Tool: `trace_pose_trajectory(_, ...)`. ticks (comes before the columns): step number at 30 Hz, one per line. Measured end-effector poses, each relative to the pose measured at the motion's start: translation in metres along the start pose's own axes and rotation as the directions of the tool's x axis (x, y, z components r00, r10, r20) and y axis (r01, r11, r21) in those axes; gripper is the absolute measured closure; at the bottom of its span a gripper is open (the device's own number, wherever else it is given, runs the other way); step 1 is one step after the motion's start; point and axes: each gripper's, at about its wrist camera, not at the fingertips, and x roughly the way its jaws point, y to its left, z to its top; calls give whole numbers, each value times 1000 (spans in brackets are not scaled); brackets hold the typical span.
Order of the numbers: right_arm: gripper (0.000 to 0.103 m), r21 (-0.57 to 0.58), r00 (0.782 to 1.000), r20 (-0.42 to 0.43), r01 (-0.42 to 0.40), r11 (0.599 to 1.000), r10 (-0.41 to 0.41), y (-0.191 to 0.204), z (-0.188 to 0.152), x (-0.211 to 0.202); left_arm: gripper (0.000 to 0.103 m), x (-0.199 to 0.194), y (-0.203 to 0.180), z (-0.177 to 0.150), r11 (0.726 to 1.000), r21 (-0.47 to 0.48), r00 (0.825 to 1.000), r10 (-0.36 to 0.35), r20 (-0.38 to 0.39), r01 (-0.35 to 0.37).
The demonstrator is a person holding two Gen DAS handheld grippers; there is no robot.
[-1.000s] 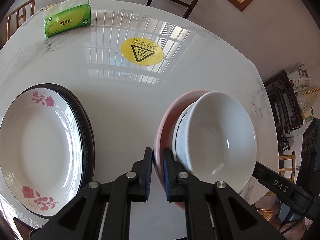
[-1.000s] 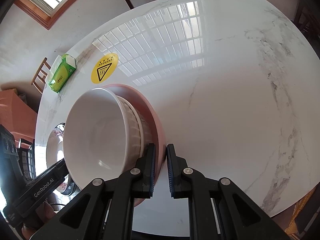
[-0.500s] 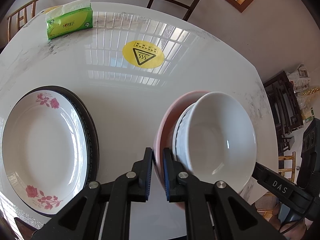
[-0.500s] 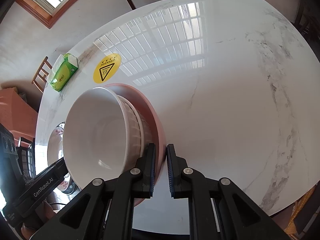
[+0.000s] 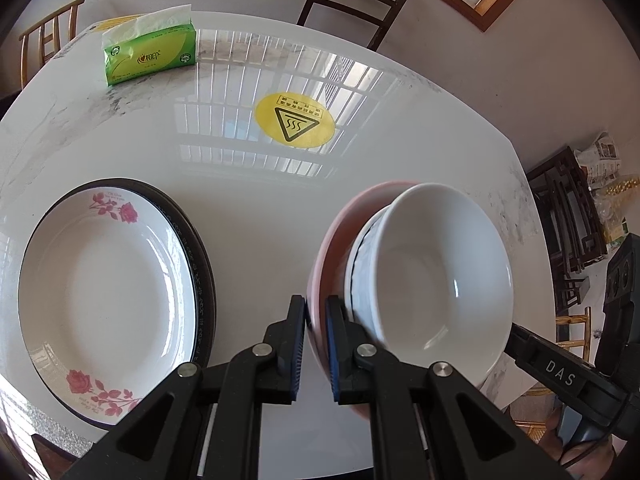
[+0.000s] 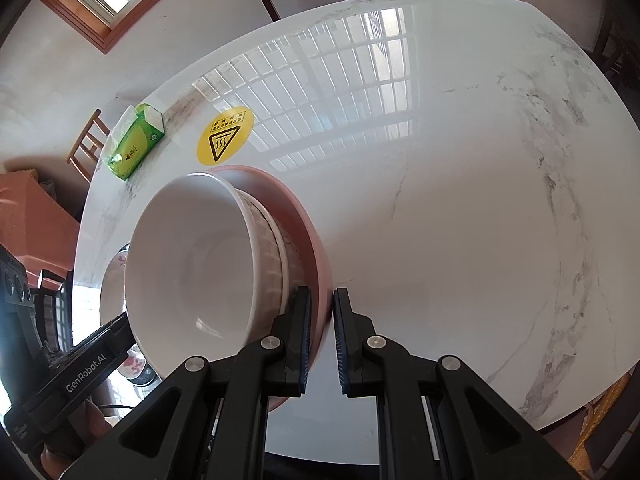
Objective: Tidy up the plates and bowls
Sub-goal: 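Lift the pink bowl holding the nested bowls with both tools, then carry the bowl stack over the plate stack and lower it onto the flower plate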
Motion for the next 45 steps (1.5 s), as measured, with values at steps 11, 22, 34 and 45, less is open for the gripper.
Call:
trace_pose_trajectory(11,91,-51,1000,-1,-2,999,2,24,2,-4,95,-19,19,-4,999,-30,999,24,25,-23)
trace_pose_trajectory(22,91,-120,1000,-5,-21,993,20,66,2,-5,95,-51,56,-1,995,-84,996,58,62,-52)
trace_pose_trajectory(34,91,-211,998,-43,-63,975,56,122,-3,2,95,-90,108,-1,983,-153,988,115,99,-99)
trace_pose_trajectory(45,91,-284,989,-117,-117,952,86,184,-12,29,95,-110,158,-6,964,-217,978,180,110,-153)
